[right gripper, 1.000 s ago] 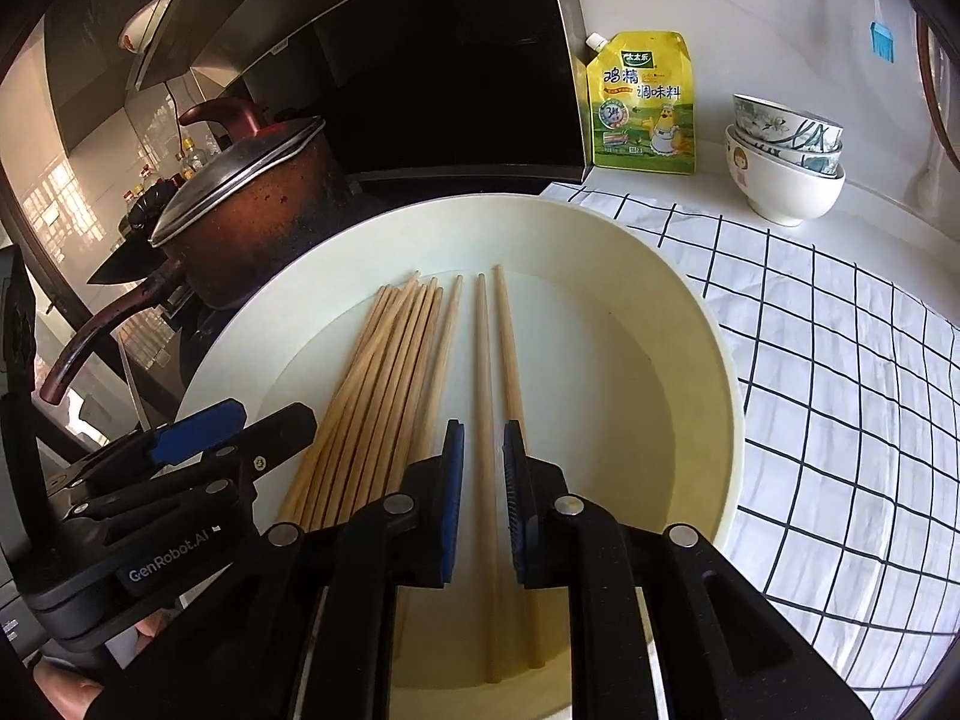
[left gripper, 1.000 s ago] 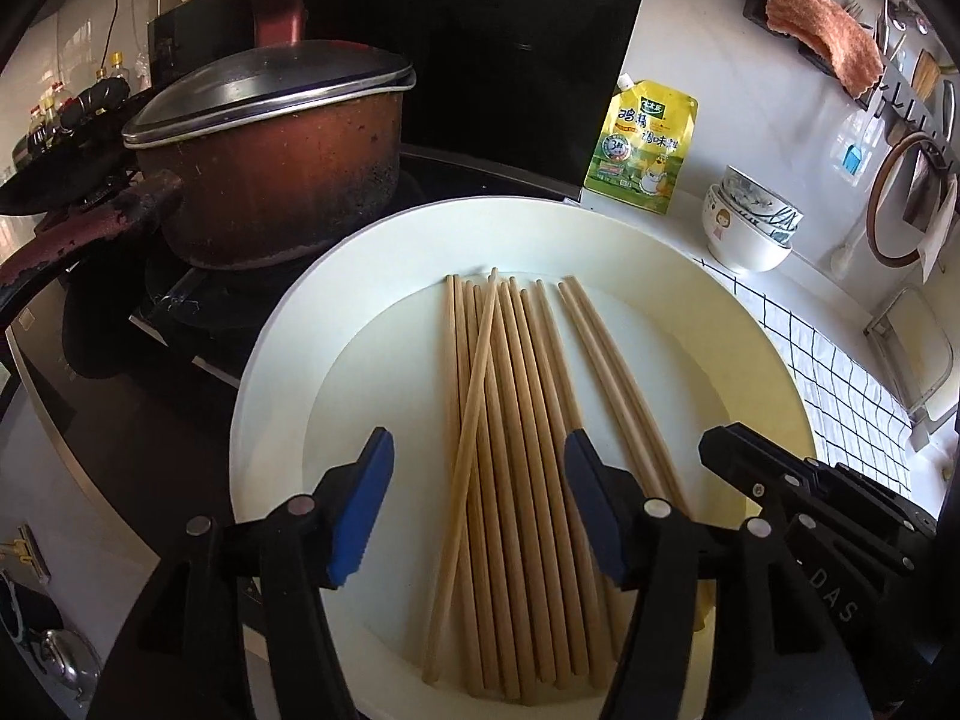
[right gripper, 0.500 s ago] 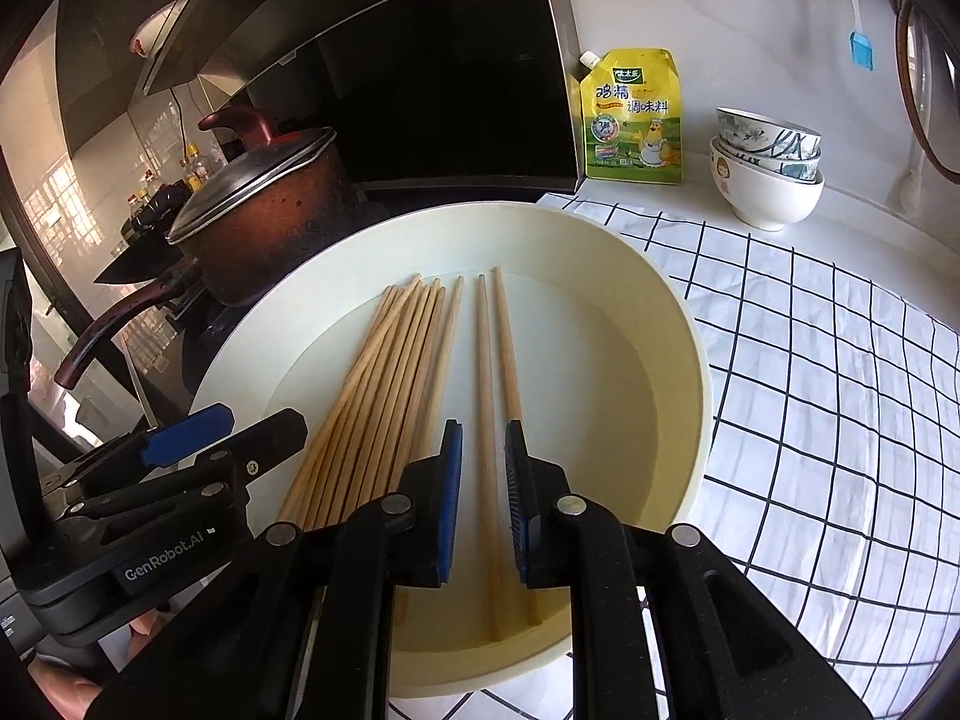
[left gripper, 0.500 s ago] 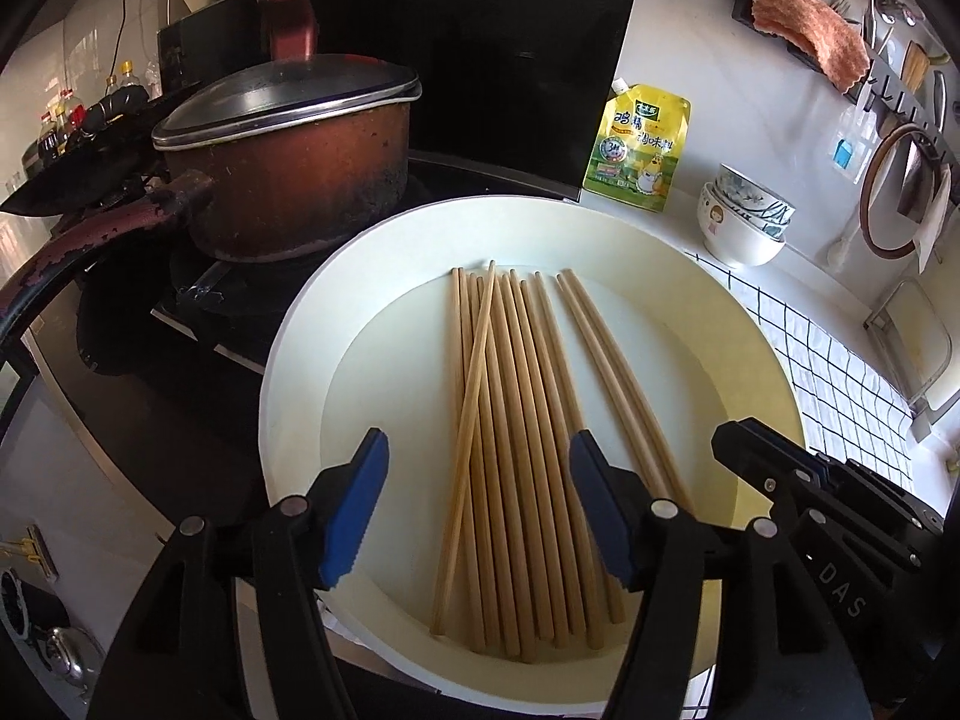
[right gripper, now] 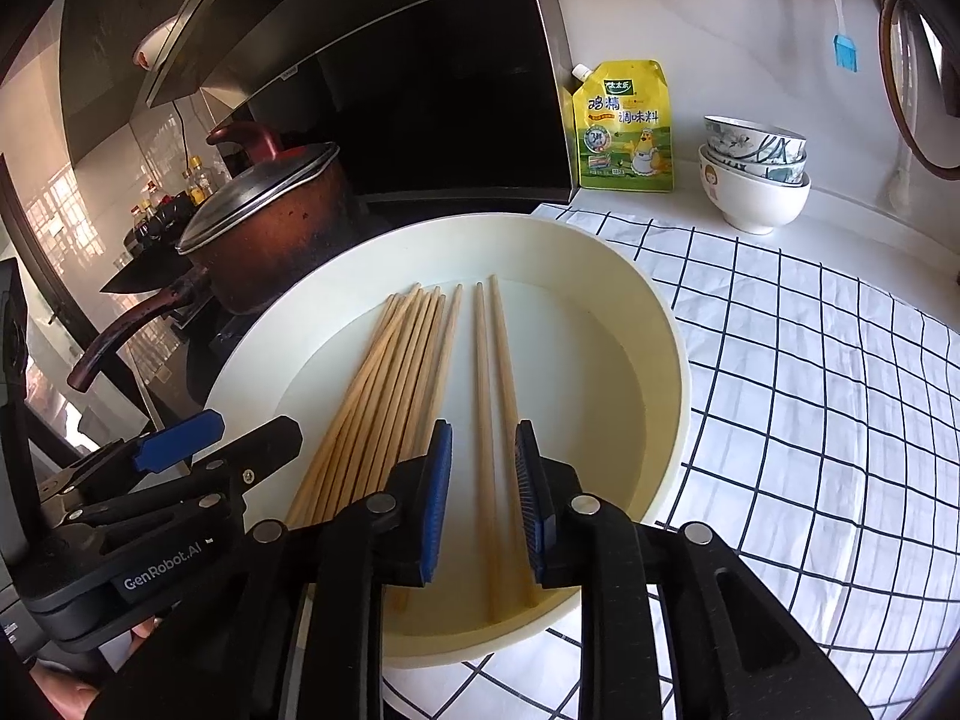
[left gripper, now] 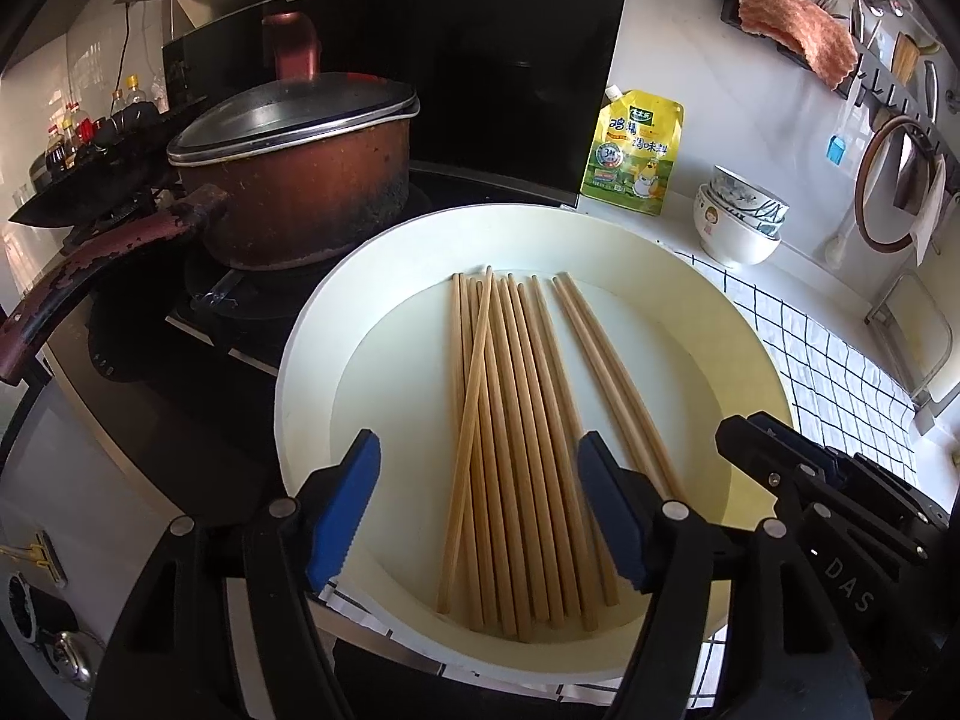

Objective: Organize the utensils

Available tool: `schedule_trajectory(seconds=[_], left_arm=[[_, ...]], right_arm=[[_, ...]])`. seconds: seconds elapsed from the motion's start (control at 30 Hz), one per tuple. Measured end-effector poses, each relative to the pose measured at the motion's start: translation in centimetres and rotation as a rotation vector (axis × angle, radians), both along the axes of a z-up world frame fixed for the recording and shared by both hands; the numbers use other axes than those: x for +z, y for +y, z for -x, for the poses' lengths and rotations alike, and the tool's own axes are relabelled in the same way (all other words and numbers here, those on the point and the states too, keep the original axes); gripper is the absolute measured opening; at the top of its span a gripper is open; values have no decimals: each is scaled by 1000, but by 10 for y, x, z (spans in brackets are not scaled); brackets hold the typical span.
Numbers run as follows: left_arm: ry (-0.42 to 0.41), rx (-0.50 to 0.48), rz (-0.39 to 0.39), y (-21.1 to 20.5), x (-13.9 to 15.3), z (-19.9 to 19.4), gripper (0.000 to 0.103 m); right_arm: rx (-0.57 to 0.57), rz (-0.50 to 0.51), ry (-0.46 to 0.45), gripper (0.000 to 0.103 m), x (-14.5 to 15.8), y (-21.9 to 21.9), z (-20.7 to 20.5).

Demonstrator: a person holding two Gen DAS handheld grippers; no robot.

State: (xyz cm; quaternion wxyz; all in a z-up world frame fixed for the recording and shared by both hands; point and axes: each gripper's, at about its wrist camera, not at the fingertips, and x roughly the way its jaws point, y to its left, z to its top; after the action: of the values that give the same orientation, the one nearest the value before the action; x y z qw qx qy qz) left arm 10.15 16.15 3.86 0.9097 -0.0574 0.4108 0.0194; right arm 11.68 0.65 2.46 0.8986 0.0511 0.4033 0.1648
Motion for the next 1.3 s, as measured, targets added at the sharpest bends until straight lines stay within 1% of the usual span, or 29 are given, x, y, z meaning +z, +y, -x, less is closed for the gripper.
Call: schedule_trajectory(seconds=[0.2,0.37,0.7,0.83,0.9,0.97,1.13,1.3], left_arm=[[-3,2,-5,-1,1,4,68],[-8,5,-5,-2,3,8,72],[-19,12,-14,-1,7,15,77],[-25,18,-17,0,9,17,82],[-27,25,-21,0,9,18,86],[-32,33,-23,1,10,19,92],[-28,43,-25,3,10,18,96],[-21,49,-35,2,9,19,96]], right_arm=[[-5,-1,-8,24,3,-2,4],[-10,5,-14,26,4,-3,6],[-24,17,-34,39,8,-7,12],[-25,17,-33,39,7,-8,13],[-26,17,-33,39,7,-8,13],[-26,19,-34,40,7,-8,14],[-27,18,-32,40,6,-9,15],[-32,17,-32,40,5,-12,16]])
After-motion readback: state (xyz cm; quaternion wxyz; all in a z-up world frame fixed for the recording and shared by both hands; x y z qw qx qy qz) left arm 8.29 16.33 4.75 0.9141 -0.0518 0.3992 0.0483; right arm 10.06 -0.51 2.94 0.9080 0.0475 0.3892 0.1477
